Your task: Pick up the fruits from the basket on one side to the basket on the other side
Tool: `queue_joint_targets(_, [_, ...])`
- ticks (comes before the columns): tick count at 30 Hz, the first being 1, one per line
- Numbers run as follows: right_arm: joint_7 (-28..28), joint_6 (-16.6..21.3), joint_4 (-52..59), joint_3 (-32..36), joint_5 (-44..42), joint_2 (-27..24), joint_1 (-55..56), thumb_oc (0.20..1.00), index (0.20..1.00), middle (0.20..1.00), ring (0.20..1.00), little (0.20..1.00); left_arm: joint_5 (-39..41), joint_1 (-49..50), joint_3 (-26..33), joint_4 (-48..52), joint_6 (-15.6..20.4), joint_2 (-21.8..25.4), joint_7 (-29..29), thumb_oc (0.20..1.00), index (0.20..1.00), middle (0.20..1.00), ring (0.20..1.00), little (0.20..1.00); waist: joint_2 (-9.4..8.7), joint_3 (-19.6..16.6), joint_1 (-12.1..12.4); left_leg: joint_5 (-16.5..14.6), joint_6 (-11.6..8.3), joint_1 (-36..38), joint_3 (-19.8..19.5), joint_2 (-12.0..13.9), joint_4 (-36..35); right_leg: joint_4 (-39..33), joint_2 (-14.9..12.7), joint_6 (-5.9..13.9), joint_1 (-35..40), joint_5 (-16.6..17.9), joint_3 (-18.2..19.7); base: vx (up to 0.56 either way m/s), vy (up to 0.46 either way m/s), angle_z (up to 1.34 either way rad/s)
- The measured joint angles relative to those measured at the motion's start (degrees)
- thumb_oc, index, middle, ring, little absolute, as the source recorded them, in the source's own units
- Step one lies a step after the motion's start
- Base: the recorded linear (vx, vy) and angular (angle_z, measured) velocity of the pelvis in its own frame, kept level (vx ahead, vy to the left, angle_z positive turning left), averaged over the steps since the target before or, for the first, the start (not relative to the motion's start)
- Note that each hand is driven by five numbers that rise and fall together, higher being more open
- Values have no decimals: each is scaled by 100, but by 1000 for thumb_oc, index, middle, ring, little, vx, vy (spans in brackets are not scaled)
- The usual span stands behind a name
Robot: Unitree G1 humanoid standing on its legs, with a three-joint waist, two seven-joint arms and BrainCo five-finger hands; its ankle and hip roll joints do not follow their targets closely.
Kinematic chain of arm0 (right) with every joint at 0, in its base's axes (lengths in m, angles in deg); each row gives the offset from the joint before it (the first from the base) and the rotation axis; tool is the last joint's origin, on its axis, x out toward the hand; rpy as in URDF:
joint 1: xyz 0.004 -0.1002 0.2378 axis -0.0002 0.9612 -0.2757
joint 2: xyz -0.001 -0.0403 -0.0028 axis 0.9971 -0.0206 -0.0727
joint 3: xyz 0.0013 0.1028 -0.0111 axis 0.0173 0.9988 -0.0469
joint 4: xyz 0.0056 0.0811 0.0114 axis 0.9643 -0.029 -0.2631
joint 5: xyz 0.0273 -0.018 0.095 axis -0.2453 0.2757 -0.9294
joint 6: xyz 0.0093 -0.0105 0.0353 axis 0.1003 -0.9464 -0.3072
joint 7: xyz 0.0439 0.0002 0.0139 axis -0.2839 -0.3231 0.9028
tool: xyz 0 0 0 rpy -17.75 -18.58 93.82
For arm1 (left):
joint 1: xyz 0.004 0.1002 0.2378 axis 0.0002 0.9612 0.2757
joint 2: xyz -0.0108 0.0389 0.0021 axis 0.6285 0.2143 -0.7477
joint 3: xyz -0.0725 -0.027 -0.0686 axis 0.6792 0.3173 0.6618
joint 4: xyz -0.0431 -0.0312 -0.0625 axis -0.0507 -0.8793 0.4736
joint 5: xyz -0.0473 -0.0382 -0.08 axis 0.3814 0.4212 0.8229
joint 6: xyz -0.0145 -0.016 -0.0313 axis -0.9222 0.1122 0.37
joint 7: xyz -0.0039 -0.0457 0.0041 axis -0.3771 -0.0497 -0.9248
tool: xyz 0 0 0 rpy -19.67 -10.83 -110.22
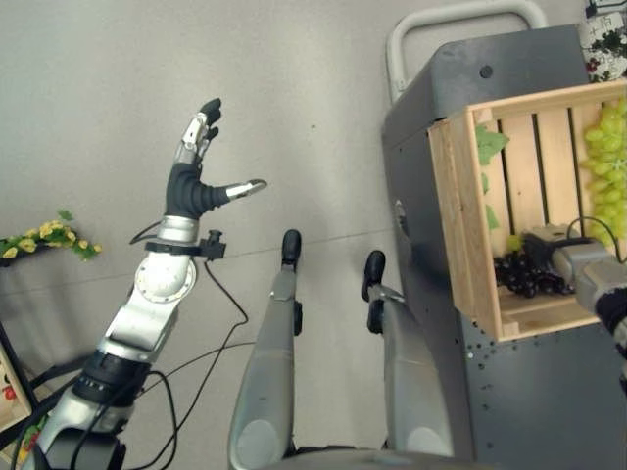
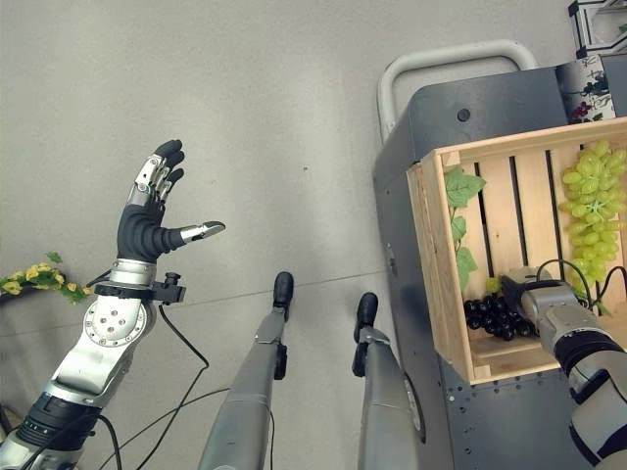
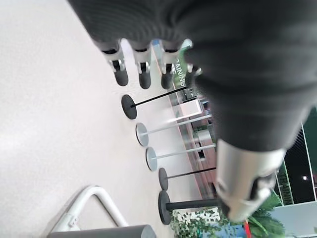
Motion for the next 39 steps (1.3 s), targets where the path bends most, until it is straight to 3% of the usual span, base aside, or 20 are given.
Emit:
queue_joint_targets(6, [174, 10, 719, 430, -3, -268, 410, 200, 200, 200, 200, 200, -2, 40, 15, 2, -4, 0, -2, 1000, 1000, 1000, 1000, 1000, 20, 9, -4, -5, -7, -12, 23, 9, -3, -4, 12, -14, -26, -19, 23, 1, 0, -1])
queue_joint_targets(12, [53, 1, 720, 1089, -207, -176, 842, 200, 200, 200, 200, 200, -2, 46, 56, 2, -10, 2, 26, 1000, 1000, 1000, 1000, 1000, 19, 9, -18, -4, -8, 23, 22, 12, -9, -6, 15, -15, 16, -22, 24, -2, -27, 0])
queue_joint_targets(22, [-986, 101, -255, 1945, -1532, 470, 1047, 200, 200, 200, 200, 200, 2, 21, 60, -10, 0, -6, 61, 1000, 1000, 1000, 1000, 1000, 11, 4, -118, 10, -3, 356, -22, 9, -111, -25, 6, -13, 339, -35, -27, -2, -33, 2])
queue_joint_targets(39, [-1993, 59, 528, 2494, -1686, 209, 494, 200, 200, 200, 200, 200, -1, 138, 108, -3, 26, 5, -13, 1000, 1000, 1000, 1000, 1000, 21, 13, -142, 5, -13, 283, 48, 35, -135, -66, 43, -15, 220, -33, 66, -4, -1, -1])
